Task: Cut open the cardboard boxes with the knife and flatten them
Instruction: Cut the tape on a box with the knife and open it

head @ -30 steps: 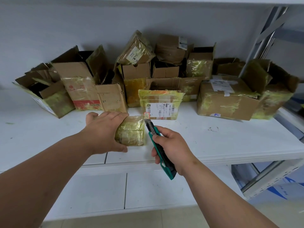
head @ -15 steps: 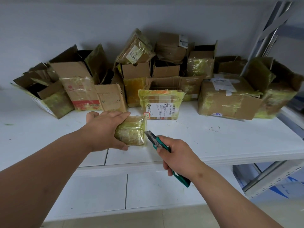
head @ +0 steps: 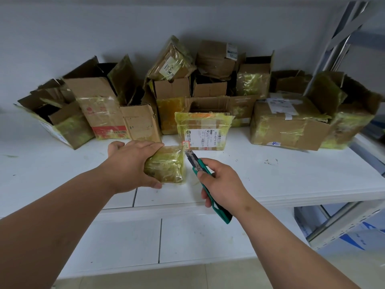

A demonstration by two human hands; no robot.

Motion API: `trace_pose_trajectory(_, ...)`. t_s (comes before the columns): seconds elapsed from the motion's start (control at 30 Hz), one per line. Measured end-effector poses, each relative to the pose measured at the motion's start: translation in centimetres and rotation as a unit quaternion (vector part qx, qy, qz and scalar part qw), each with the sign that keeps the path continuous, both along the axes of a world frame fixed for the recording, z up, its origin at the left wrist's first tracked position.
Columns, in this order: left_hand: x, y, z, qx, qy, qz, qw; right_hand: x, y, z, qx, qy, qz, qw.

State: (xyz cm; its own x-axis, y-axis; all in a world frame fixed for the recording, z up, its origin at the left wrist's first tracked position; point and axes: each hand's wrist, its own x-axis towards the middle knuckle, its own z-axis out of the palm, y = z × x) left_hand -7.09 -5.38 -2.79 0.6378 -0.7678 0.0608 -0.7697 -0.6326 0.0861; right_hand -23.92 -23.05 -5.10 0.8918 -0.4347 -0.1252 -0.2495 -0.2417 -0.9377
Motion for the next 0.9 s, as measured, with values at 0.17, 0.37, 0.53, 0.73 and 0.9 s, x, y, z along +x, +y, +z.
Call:
trace_pose_trajectory(0.17,-0.1,0.1,0.0,0.002,-0.001,-0.001,1.0,0.2,0.2,0.0,-0.008,0.008,0.001,1.0)
trace_pose_trajectory(0.37,-0.1,0.0,0.1,0.008,0.005,0.003,1.0,0.9,-0.1,0.9,0.06,0.014,0.013,0.998)
trace_pose_trajectory(0.53,-0.1,-0.1,0.2,0.008,0.007,-0.001,1.0,1.1,-0.4,1.2,0.0,0.032,0.032,0.999)
trace_pose_trajectory(0.73,-0.1,-0.5,0.5,0.04,0.005,0.005,0.999,-0.3,-0.1,0.1,-0.061,0.085,0.086,0.991)
trace_pose_trajectory(0.9,-0.5,-0.4,0.6,0.05,0.003,0.002,0.999,-1.4,0.5,-1.0,-0.07,0.092,0.11,0.987)
